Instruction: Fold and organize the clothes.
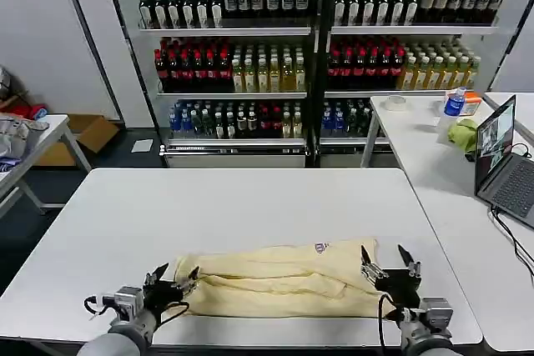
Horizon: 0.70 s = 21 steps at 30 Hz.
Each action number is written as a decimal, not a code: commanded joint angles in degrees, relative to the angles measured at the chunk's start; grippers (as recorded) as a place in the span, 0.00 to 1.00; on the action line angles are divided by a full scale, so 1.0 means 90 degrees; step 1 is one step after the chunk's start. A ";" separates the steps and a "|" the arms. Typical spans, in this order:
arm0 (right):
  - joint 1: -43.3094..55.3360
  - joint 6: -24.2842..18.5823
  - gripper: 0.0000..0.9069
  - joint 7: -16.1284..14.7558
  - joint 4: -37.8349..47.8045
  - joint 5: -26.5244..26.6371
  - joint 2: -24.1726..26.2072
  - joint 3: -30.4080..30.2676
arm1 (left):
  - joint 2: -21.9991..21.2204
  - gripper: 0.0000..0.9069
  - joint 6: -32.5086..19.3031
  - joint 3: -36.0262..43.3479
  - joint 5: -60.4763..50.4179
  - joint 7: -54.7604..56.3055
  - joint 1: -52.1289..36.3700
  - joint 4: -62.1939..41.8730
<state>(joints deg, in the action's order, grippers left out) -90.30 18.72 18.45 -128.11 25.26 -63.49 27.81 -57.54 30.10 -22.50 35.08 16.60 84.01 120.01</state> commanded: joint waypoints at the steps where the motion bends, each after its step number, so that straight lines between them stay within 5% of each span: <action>1: -0.0340 -0.0103 1.00 0.0002 -0.0383 -0.0209 -0.0010 0.0248 | -0.0452 1.00 -0.0003 0.0216 -0.0029 0.0172 0.0030 -0.0253; 5: -0.0350 -0.0105 1.00 0.0008 -0.0396 -0.0201 -0.0018 0.0242 | -0.0478 1.00 -0.0005 0.0215 0.0171 0.0173 -0.0089 -0.0430; 7: -0.0356 -0.0107 1.00 0.0008 -0.0400 -0.0197 -0.0018 0.0235 | -0.0489 0.60 -0.0014 0.0221 0.0241 0.0170 -0.0109 -0.0475; 8: -0.0355 -0.0108 1.00 0.0009 -0.0401 -0.0196 -0.0021 0.0236 | -0.0495 0.27 -0.0023 0.0229 0.0250 0.0165 -0.0109 -0.0495; 10: -0.0339 -0.0107 1.00 0.0014 -0.0396 -0.0182 -0.0018 0.0237 | -0.0513 0.04 -0.0039 0.0248 0.0279 0.0149 -0.0098 -0.0524; 21: -0.0216 -0.0117 1.00 0.0082 -0.0368 -0.0035 0.0023 0.0264 | -0.0578 0.01 -0.0073 0.0136 0.0667 0.0072 0.0024 -0.0453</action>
<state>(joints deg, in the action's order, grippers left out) -92.16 17.88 19.01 -130.97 24.63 -63.27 29.83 -61.90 29.54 -21.01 38.05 17.44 83.69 116.71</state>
